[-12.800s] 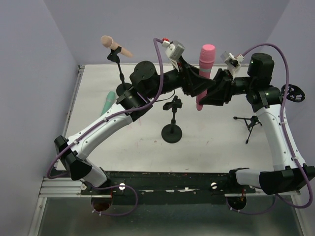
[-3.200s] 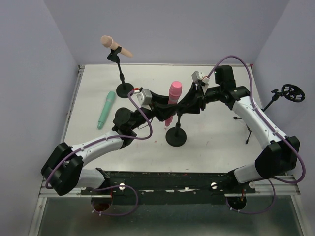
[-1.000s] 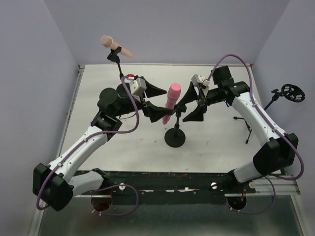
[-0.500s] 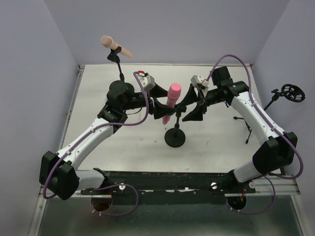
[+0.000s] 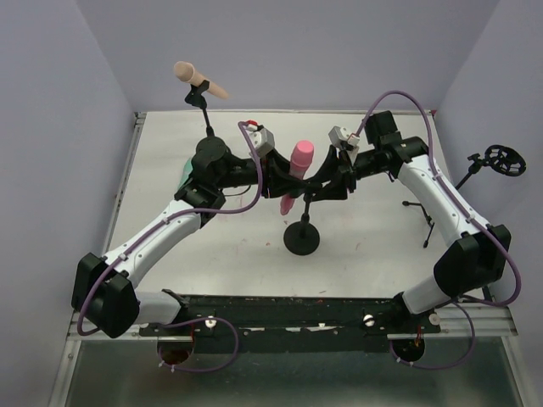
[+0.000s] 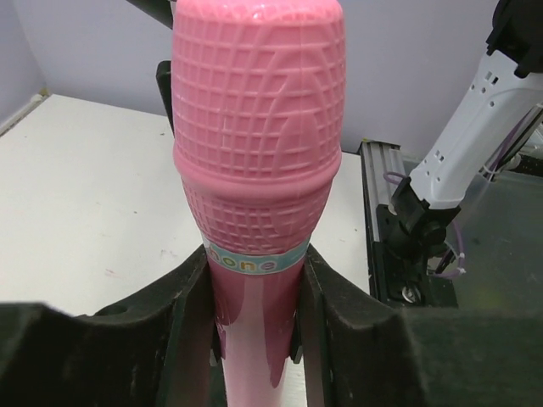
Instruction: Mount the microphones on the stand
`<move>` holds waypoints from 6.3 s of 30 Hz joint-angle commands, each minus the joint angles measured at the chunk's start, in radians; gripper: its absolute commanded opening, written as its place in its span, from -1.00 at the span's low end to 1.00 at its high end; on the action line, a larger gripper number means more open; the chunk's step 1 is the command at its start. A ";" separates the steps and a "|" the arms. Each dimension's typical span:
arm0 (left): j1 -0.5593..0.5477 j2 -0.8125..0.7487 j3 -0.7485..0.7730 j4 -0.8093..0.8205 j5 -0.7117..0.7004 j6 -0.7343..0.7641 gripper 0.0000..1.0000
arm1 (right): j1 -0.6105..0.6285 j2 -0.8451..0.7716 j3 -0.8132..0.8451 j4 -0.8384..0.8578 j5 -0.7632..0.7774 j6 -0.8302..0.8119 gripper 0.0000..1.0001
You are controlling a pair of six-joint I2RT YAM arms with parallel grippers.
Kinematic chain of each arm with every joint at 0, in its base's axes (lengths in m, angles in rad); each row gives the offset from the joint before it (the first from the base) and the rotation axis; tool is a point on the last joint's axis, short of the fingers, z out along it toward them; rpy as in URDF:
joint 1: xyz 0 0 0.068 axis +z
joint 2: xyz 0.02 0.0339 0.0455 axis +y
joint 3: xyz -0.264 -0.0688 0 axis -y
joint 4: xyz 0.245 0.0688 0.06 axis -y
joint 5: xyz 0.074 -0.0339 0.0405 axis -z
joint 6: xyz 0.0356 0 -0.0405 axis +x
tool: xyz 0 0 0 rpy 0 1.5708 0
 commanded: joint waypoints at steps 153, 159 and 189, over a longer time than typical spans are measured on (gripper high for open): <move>-0.057 -0.071 0.029 -0.106 0.022 0.103 0.27 | 0.038 -0.149 -0.098 0.061 0.094 0.114 0.61; -0.068 -0.076 0.016 -0.087 -0.016 0.082 -0.26 | 0.036 -0.151 -0.099 0.064 0.083 0.118 0.29; -0.149 -0.122 -0.210 0.299 -0.211 -0.032 -1.00 | 0.038 -0.212 -0.211 0.226 -0.007 0.278 -0.86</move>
